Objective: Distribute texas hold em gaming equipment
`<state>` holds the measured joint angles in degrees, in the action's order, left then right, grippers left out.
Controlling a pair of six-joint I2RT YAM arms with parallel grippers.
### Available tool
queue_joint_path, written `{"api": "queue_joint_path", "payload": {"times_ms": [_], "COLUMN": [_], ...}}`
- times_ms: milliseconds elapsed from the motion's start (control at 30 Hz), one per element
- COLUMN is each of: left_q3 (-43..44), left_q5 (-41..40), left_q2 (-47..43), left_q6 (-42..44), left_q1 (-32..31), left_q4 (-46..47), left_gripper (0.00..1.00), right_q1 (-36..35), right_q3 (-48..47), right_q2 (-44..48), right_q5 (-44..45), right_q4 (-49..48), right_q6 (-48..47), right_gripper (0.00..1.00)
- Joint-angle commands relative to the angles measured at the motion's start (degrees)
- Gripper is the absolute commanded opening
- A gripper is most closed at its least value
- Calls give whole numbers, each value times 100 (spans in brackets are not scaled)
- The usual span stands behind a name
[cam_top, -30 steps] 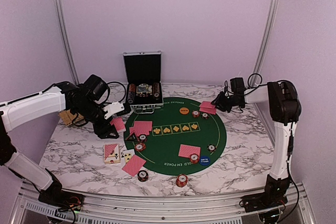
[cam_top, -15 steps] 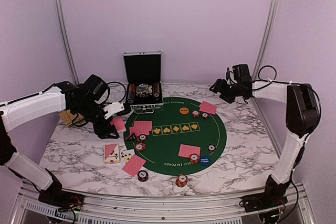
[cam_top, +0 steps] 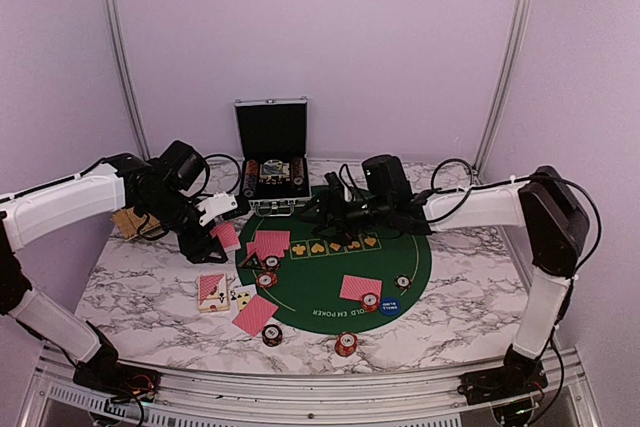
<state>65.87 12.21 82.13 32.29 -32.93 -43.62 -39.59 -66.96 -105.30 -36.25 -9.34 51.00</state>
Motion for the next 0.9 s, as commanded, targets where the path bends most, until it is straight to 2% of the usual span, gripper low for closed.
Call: {"api": "queue_joint_path", "payload": {"times_ms": [0, 300, 867], "left_q3": [276, 395, 494], "left_q5": [190, 221, 226], "left_q2": [89, 162, 242], "left_q6": [-63, -94, -127], "left_q1": [14, 6, -3], "left_q4": [-48, -48, -38], "left_gripper": [0, 0, 0], "right_q1": [-459, -995, -1168], "right_q3": [-667, -1918, -2553], "right_q2": [-549, -1544, -2254], "right_q5": [-673, -996, -1251], "right_q4": [-764, -704, -983], "right_q6": [476, 684, 1152], "right_gripper": [87, 87, 87]}}
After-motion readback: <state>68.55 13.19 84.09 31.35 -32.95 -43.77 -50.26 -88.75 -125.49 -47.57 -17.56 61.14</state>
